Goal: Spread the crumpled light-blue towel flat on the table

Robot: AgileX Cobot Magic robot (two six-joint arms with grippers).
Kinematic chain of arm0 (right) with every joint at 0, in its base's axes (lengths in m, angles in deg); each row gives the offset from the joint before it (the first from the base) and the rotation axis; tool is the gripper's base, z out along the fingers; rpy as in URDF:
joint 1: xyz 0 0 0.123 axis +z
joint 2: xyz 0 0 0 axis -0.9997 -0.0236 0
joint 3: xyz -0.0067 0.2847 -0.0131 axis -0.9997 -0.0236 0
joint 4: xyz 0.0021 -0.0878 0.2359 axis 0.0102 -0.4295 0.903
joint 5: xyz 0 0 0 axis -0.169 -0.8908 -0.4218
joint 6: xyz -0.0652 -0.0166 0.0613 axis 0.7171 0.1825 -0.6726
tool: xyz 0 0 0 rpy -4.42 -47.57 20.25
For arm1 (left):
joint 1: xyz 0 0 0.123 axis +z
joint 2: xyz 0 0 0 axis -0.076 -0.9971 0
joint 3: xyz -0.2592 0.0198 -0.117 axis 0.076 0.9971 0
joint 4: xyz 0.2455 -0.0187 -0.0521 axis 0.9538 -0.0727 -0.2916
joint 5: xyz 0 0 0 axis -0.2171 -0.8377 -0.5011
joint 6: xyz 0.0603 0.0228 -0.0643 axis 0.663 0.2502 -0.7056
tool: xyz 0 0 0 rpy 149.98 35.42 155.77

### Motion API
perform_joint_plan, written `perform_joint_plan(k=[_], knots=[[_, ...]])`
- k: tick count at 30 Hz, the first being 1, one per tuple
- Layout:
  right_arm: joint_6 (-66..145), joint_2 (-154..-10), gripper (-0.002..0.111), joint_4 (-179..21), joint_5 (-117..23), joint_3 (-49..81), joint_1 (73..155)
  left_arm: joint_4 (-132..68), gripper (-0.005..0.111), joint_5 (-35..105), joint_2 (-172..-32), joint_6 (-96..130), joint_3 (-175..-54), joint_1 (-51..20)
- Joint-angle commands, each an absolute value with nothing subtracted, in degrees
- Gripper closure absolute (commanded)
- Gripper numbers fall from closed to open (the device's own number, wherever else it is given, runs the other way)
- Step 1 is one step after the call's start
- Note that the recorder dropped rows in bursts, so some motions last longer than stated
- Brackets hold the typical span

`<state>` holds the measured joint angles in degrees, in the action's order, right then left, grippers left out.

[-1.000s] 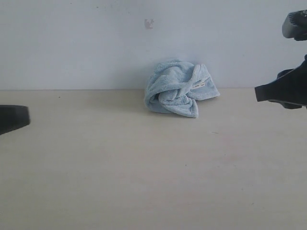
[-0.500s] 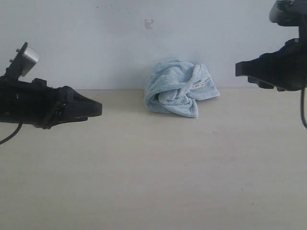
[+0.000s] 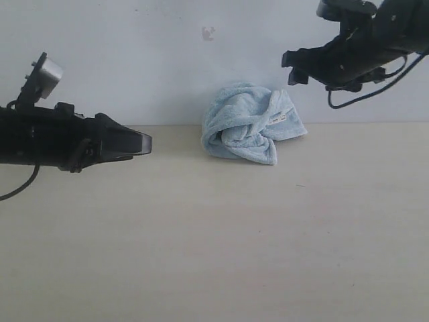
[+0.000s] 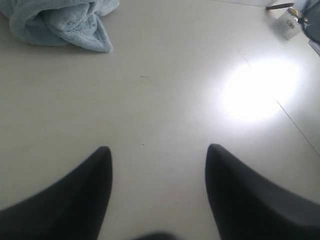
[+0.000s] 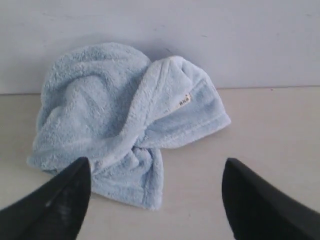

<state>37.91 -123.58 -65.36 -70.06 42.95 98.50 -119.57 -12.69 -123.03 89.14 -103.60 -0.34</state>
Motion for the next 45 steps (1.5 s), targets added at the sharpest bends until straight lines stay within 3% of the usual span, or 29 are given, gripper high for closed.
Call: perform_joint_plan(k=[1,7,14,21,26,32,36,45], knots=[[38.8,-134.3,0.038,-62.5,-72.8,55.2,98.2,-120.5,0.052,-16.2,-123.0,90.3,-104.0,-0.9],[38.8,-147.7,0.038,-59.7,-76.2,71.6,96.2,-120.9,0.052,-16.1,-123.0,92.3,-104.0,-0.9],[46.6,-154.9,0.04,-48.9,-75.6,78.6,96.2,-120.9,0.052,-16.1,-123.0,92.7,-104.0,-0.9],[46.6,-156.3,0.067,-48.3,-73.9,78.9,96.2,-120.9,0.054,-17.4,-123.0,92.7,-104.0,-0.9],[46.6,-155.6,0.108,-48.0,-74.3,78.9,96.2,-120.9,0.054,-17.6,-123.0,92.7,-104.0,-0.9],[49.9,-152.7,0.108,-48.1,-77.8,78.9,96.2,-117.7,0.053,-17.9,-123.0,93.5,-104.0,-0.9],[51.6,-150.8,0.108,-48.3,-83.0,78.9,96.2,-116.6,0.046,-18.5,-123.0,94.5,-104.0,-1.2],[52.4,-147.7,0.108,-48.5,-88.5,78.8,96.2,-131.5,0.037,0.9,-128.6,118.2,-104.1,-12.3]])
